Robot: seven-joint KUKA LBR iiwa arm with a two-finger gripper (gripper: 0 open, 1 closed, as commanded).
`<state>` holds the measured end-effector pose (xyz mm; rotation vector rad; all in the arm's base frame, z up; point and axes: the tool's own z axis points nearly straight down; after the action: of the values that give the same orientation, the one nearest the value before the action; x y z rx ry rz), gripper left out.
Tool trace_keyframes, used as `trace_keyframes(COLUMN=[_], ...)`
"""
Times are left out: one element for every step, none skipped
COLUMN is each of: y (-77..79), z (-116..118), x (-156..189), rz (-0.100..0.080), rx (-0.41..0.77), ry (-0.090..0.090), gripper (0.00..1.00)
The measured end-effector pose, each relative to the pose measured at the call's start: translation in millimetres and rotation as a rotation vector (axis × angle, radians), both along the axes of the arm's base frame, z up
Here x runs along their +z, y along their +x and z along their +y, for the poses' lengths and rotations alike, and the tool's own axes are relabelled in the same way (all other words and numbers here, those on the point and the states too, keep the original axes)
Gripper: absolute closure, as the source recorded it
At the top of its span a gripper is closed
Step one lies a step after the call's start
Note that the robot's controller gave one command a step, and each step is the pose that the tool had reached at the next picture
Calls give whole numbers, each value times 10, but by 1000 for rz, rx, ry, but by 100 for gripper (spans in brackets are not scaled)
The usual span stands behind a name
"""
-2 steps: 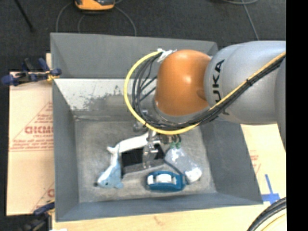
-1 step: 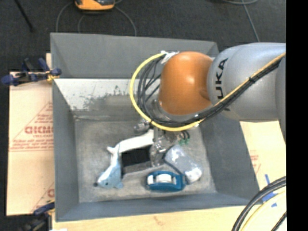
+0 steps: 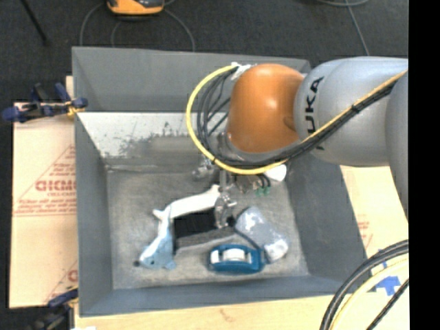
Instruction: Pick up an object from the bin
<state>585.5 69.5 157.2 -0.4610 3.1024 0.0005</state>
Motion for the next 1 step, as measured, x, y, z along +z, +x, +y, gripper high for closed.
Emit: trace_keyframes(y=[14], z=[9], x=[-601], rz=[-18], rx=[-19], ry=[5], gripper=[0])
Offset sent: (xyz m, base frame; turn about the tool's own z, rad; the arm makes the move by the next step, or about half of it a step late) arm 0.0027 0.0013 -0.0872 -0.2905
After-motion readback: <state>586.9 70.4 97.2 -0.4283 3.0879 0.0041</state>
